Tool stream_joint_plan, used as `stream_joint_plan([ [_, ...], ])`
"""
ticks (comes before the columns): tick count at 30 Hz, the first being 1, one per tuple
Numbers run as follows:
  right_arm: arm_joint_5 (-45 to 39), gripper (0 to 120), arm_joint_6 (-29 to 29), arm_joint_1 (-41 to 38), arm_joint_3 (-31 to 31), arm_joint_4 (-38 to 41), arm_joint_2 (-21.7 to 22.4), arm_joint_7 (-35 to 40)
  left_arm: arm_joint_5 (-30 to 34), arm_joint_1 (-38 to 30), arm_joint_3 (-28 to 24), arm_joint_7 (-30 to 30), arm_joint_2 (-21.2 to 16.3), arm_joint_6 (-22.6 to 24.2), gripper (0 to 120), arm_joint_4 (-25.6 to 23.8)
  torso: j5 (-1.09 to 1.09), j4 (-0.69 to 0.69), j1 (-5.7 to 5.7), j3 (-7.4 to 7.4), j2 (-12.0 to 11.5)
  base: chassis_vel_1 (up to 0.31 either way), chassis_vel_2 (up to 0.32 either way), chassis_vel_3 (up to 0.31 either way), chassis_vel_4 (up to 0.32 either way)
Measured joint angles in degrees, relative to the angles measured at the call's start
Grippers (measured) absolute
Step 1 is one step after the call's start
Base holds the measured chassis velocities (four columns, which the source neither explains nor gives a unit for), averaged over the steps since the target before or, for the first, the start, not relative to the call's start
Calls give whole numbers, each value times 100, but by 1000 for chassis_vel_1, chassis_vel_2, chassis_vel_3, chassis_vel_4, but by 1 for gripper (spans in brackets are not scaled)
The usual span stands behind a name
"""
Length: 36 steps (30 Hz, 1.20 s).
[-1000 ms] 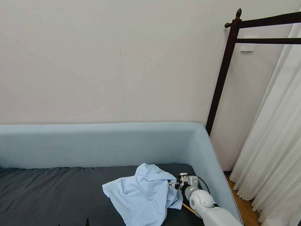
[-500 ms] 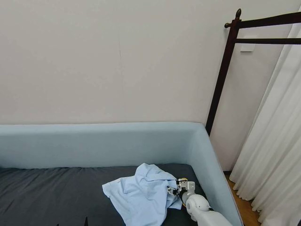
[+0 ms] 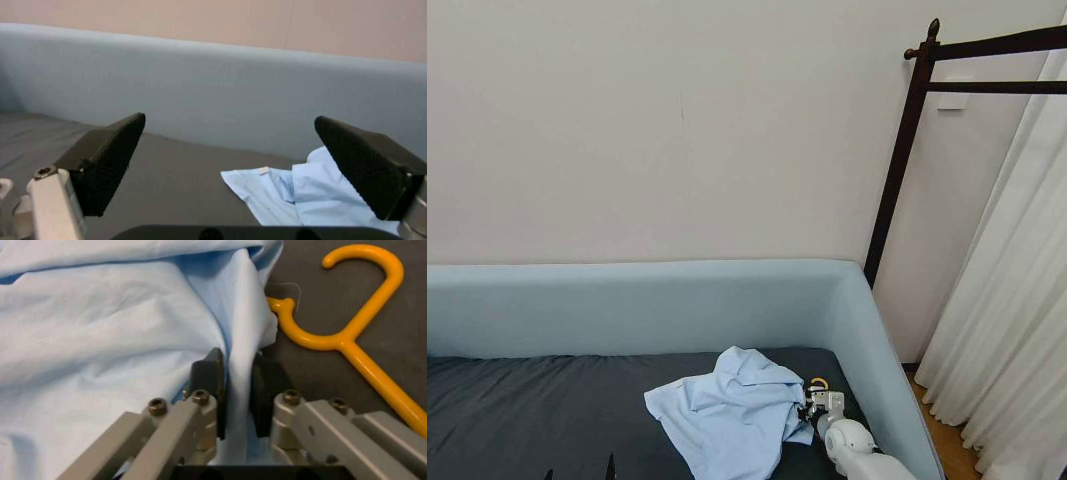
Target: Pick up the clothes from the sofa and hang them on the clothes hanger.
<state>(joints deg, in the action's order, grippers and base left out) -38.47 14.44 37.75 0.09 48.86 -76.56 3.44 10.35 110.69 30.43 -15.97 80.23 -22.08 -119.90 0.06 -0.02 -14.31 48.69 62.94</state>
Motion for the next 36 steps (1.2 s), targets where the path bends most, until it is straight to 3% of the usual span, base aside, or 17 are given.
stream_joint_plan([
  [3,44,1,-45,5,-28,59,28,52,-1,-5,0,-9,9,-11,100,16,0,0,0,0,0,0,0,0,0],
  [6,45,0,-73,12,-84,239,106,133,0,-20,-2,-13,17,-26,100,33,0,0,0,0,0,0,0,0,0],
  [12,-692,0,350,99,-396,1818,585,577,18,-101,-20,-38,38,-63,100,96,0,-1,0,0,0,0,0,0,0],
  [18,-902,0,403,-124,-758,3172,1002,1015,83,-230,-29,-55,66,-68,100,129,0,0,0,0,0,0,0,0,0],
  [21,-864,0,311,-578,-1095,3989,1318,1094,160,-308,-32,-59,83,-69,100,137,1,1,0,0,0,0,0,0,0],
  [26,-775,0,98,-1585,-1623,4585,1733,1023,262,-383,-6,-68,87,-73,100,130,0,0,0,0,0,0,0,0,0],
  [31,-719,0,-128,-2738,-2184,4721,1998,687,347,-431,30,-76,98,-79,100,90,0,-1,0,0,0,0,0,0,0],
  [36,-794,0,-357,-3677,-2820,4391,1862,438,384,-449,46,-84,161,-121,100,59,0,0,0,0,0,0,0,0,0],
])
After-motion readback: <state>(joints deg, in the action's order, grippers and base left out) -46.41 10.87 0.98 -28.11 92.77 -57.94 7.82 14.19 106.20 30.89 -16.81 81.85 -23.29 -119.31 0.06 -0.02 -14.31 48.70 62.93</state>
